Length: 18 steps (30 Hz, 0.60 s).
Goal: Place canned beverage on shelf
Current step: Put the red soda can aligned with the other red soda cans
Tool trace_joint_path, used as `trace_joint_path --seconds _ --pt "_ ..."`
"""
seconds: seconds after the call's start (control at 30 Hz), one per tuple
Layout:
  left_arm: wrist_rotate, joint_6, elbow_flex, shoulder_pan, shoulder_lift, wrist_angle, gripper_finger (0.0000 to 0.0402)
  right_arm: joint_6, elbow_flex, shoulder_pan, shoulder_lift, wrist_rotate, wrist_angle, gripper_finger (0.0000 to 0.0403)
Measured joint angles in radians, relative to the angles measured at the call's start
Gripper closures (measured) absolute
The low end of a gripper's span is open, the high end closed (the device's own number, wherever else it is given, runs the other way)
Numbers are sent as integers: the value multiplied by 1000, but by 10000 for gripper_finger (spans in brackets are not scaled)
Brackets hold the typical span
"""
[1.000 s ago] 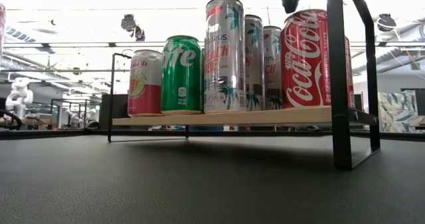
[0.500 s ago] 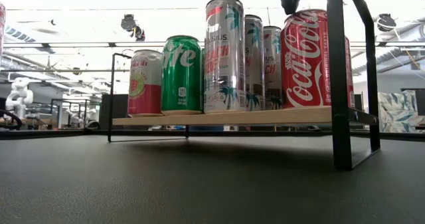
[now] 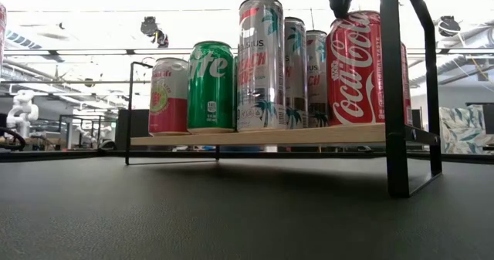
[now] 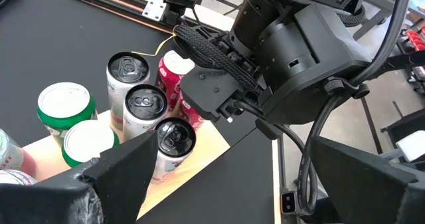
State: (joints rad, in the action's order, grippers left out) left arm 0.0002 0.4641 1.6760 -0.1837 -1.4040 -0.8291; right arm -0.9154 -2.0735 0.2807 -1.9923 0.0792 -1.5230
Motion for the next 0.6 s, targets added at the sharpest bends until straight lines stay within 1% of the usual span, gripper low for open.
trace_joint_path --seconds 0.6 --pt "1 0 0 0 0 0 6 -11 0 0 0 -3 -17 370"
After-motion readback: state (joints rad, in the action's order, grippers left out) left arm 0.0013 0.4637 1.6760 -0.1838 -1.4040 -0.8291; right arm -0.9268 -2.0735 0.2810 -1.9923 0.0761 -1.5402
